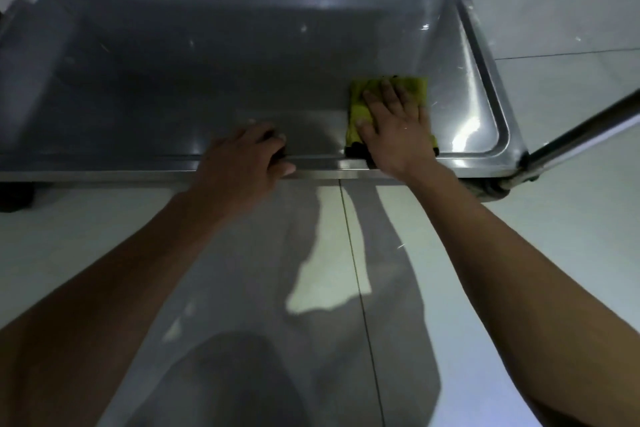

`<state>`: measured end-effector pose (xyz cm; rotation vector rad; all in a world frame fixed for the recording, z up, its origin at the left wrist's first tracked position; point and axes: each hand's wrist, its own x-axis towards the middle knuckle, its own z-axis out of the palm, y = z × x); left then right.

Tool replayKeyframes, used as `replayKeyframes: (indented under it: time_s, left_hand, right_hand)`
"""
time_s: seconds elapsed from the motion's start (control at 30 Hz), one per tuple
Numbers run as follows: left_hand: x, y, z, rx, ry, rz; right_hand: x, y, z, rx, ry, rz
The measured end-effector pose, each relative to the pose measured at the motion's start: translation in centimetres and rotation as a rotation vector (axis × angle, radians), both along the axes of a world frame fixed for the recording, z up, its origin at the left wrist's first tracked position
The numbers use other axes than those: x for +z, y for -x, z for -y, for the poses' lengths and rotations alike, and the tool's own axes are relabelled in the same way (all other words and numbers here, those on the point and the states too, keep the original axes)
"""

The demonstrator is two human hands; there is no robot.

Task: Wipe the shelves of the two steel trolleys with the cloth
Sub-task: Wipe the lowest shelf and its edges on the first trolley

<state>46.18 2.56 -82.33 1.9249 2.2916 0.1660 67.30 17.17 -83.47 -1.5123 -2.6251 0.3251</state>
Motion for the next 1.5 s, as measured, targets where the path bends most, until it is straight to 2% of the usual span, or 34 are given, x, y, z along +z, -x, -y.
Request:
replayKeyframes:
  time_s: [0.2,0.33,0.43,0.63,0.7,1.0,1.13,1.27,1.37,1.5]
  left_hand:
    - [0.0,-1.2,-0.3,0.018,-0.001,-0.018]
    - [0.2,-1.7,0.1,0.027,0.017,-0.067]
    - [0.5,-2.2,0.5,0.06,0.01,-0.098]
    - [1.2,-3.4,1.9,0.067,0.029,-0.125]
    - [1.6,-3.6,2.7,0.046,0.049,-0.12]
    - [4.3,-0.8,6.7,0.052,0.033,-0.068]
    - [6.3,2.3,8.7,0.061,0.028,-0.1]
    - [8.9,7.0,11.3,0.086,0.136,-0.145]
    - [10.8,10.6,13.8,0.044,0.2,-0.228]
    - [12.2,14.8,18.0,0.039,0.18,-0.29]
  right_hand:
    - [0.7,-6.2,-0.1,-0.186,-0.012,-0.004]
    - [0.2,-6.5,2.5,-0.233,-0.123,-0.026]
    - [0.0,-5.4,4.2,-0.229,-0.106,0.006]
    - [-0.9,-2.9,9.0,0.004,-0.156,0.043]
    - [-0.7,-2.8,9.3,0.024,-0.178,0.055]
    - [1.3,-1.0,10.7,0.131,-0.191,-0.12]
    - [3.2,2.2,12.2,0.268,-0.101,-0.21]
    - [5.7,6.2,14.7,0.408,-0.015,-0.358]
    - [7.8,10.0,17.0,0.466,0.021,-0.391]
    - [10.3,15.0,20.6,0.585,0.039,-0.396]
